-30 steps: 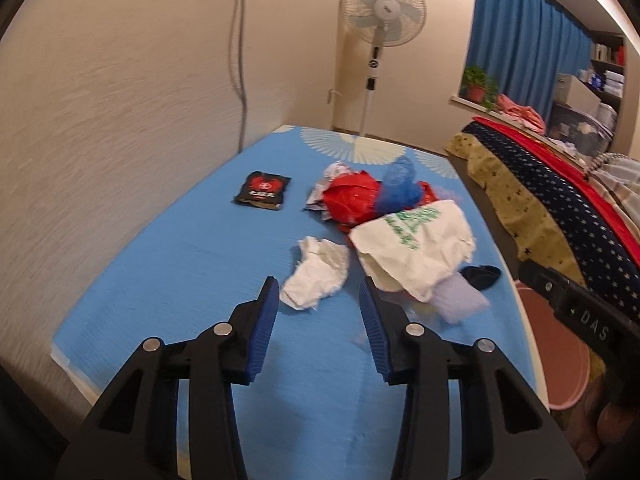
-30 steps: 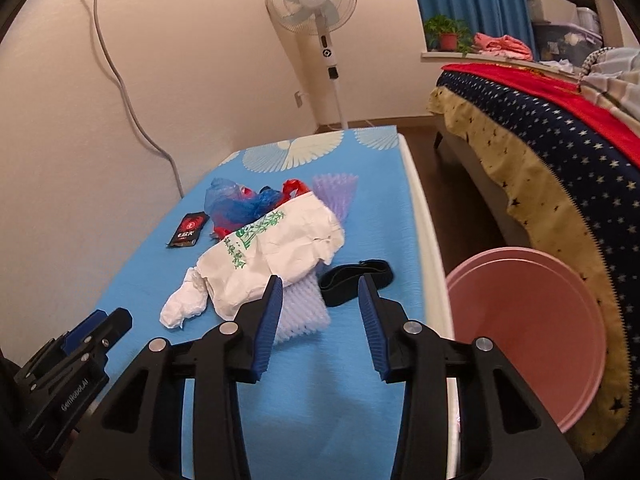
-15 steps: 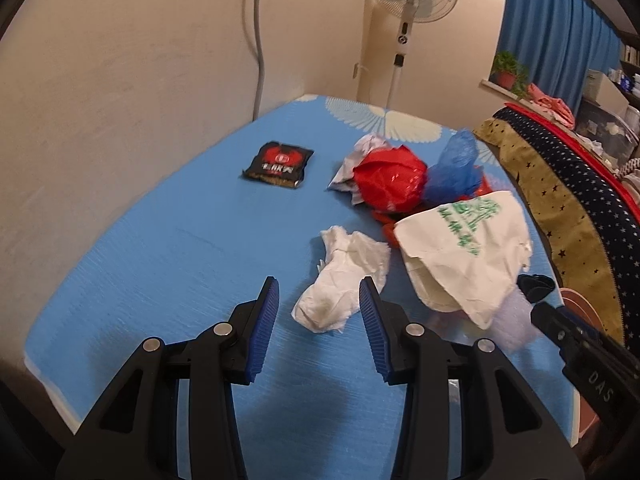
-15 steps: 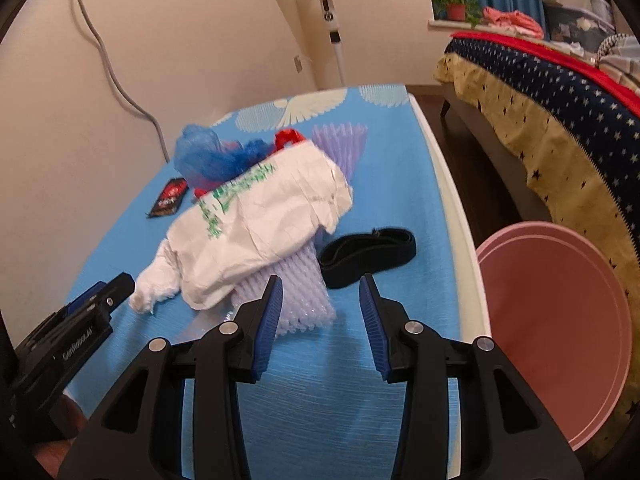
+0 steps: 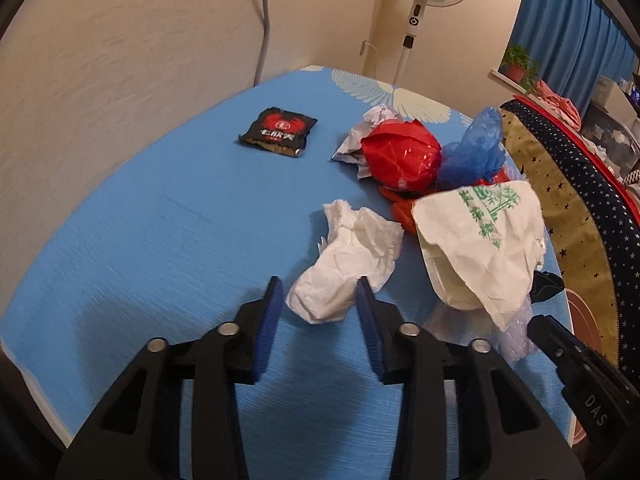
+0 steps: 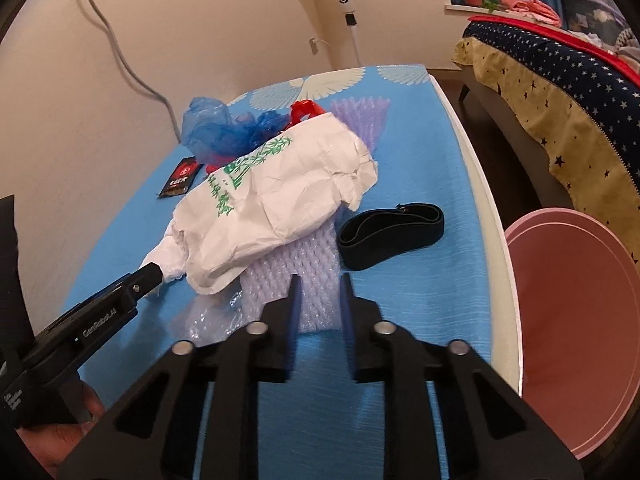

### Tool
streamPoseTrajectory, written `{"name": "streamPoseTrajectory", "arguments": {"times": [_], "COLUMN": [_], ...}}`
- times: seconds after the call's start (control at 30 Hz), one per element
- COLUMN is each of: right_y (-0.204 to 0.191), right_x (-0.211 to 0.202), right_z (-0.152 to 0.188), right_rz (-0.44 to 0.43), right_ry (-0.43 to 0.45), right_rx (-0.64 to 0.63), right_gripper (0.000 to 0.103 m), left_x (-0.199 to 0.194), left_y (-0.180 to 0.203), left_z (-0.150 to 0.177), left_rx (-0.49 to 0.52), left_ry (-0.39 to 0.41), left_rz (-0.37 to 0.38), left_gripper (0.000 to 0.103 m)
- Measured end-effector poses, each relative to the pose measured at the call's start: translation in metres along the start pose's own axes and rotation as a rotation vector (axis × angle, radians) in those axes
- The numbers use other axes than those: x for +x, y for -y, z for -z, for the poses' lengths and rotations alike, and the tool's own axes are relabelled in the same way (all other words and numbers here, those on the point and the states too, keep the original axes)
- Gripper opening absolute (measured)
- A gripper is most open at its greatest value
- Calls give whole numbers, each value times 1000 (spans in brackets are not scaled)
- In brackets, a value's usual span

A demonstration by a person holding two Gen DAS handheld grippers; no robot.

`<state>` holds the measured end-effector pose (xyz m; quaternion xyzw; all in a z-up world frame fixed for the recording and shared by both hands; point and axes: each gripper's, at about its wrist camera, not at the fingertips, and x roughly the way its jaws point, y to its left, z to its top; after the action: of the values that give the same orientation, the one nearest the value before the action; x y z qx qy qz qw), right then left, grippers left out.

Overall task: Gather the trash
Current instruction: 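Close the right gripper on the white bubble wrap while the left gripper grasps the white tissue, then lift the bubble wrap with the right gripper while the left gripper lifts the tissue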

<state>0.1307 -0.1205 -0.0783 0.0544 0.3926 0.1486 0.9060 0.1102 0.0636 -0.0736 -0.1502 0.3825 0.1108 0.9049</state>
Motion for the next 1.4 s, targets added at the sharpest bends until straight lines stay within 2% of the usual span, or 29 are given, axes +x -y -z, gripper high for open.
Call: {"name": "streamPoseTrajectory", "arguments": {"times": [0.03,0.07,0.2,0.3,0.4,0.43,0.47,0.5,0.53,0.57,0.7,0.8,0.93,1.17,1.3,1.4], "right_y": [-1,-2,-5,-4,-2,0,2,5,7,10,10,10,5,-13,-13,-5], "right_x": [-2,-4,-13,-23,-28,-27,-24,-21,-19,-16,-6,4,7,-37,-37,-26], "right_z": [-1,-2,-5,-8,-8,-7,-6,-5,-3,-1,2,4,3,-7,-2,5], "right_rz": [-5,-6,-5,-1,11,18,23,23,19,13,-7,-41,-95,-61,-48,-42], "right_ry": [8,14,48,82,93,86,68,43,33,20,-14,-42,-47,97,64,5], "right_rx": [-6,-11,-32,-34,-22,-14,-2,21,36,53,60,72,74,-22,-29,22], "right_gripper": [2,1,0,0,1,6,16,29,53,57,53,40,1,0,1,19], "left_x": [1,2,-1,-6,-14,-17,-19,-22,-24,-25,-32,-35,-40,-60,-70,-78], "left_y": [-1,-2,-3,-3,-4,-5,-5,-5,-6,-7,-9,-9,-8,-6,-8,-9], "left_z": [0,1,-1,-2,-2,-2,-2,-2,-1,0,0,-1,-2,-2,-1,1], "left_rx": [-6,-13,-21,-12,-11,-11,-10,-6,-4,-5,-11,-8,-5,9,6,5], "left_ry": [-5,-11,-8,4,16,21,23,26,27,28,39,48,60,107,119,125], "left_rz": [3,7,18,25,27,28,29,30,31,32,39,45,50,60,69,69], "left_gripper": [32,30,24,11,8,7,7,7,7,7,7,7,7,7,7,7]}}
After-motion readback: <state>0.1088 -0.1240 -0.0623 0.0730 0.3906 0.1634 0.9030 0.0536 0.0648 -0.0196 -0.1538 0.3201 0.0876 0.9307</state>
